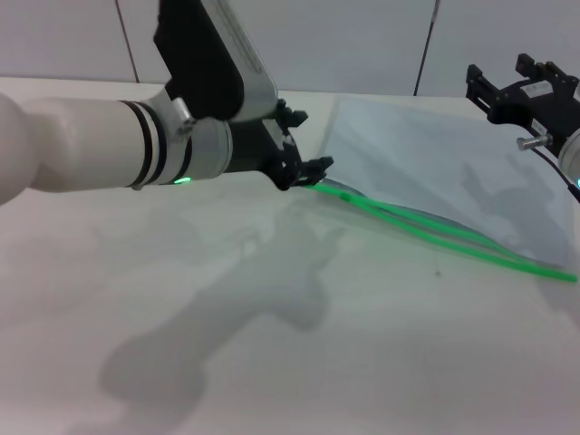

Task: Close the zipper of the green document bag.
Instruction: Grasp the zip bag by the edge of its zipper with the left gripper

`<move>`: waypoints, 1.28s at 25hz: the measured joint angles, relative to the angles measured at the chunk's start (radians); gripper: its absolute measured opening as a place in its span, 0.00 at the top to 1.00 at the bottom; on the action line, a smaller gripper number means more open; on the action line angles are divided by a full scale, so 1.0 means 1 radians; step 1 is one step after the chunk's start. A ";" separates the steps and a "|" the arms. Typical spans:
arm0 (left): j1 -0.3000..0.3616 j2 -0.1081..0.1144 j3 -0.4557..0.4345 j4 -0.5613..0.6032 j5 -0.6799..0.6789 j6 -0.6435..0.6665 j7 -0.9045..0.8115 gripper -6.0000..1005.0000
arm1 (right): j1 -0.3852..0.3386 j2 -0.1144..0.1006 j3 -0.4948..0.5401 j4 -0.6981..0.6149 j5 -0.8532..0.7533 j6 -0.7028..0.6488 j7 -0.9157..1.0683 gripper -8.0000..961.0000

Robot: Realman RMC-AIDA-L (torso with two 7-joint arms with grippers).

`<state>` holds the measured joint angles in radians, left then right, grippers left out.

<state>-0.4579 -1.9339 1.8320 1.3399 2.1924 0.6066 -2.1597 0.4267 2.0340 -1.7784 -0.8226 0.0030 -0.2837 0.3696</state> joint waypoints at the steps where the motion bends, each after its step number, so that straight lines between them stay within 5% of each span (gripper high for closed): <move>1: -0.003 -0.004 -0.003 0.006 0.030 0.017 0.000 0.32 | 0.002 0.000 0.000 0.001 0.000 0.000 0.000 0.24; 14: -0.081 -0.066 -0.020 0.023 0.335 0.236 -0.006 0.32 | 0.010 0.000 0.001 0.005 0.000 0.000 0.000 0.24; 22: -0.090 -0.090 -0.018 -0.010 0.443 0.211 0.000 0.32 | 0.023 0.001 -0.003 0.011 0.000 0.000 0.000 0.24; 32: -0.104 -0.092 0.037 -0.087 0.444 0.106 0.028 0.32 | 0.028 0.002 -0.006 0.014 0.000 0.000 0.008 0.24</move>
<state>-0.5617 -2.0264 1.8693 1.2529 2.6362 0.7127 -2.1313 0.4544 2.0356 -1.7846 -0.8083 0.0030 -0.2838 0.3772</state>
